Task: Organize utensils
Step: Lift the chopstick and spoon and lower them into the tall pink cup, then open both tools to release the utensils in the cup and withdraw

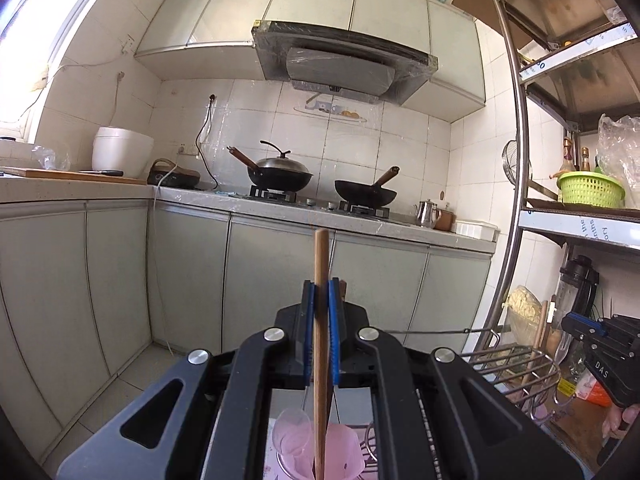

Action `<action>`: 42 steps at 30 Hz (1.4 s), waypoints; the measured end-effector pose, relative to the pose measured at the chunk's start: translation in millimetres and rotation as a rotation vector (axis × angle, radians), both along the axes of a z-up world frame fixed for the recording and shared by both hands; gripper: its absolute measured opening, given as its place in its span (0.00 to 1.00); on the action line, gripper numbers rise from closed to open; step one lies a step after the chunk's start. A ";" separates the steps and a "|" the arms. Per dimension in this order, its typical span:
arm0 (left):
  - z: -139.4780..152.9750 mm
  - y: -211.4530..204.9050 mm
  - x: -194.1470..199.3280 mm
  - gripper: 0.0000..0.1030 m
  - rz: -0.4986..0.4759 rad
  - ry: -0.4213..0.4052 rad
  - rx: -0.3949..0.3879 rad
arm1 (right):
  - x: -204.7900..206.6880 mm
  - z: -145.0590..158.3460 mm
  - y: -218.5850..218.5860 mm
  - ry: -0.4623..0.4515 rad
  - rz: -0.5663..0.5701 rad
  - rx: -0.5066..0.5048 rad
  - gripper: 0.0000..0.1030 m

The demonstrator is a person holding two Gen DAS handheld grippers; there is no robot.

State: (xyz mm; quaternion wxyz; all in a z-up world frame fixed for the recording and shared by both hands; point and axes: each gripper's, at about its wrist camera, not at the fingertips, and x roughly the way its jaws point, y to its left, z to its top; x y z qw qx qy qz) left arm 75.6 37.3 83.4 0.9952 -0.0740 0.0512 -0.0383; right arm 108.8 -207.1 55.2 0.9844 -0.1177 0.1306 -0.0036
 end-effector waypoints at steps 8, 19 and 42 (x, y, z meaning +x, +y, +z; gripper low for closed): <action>-17.9 -1.8 5.3 0.06 -0.018 0.098 0.024 | 1.6 -9.3 -3.1 0.053 0.017 0.025 0.02; -17.6 2.8 6.6 0.15 -0.023 0.164 0.020 | 2.8 -14.5 -7.8 0.098 0.035 0.070 0.27; -21.0 9.6 -41.6 0.43 -0.002 0.205 -0.005 | -52.2 -32.5 -13.7 0.120 0.017 0.260 0.39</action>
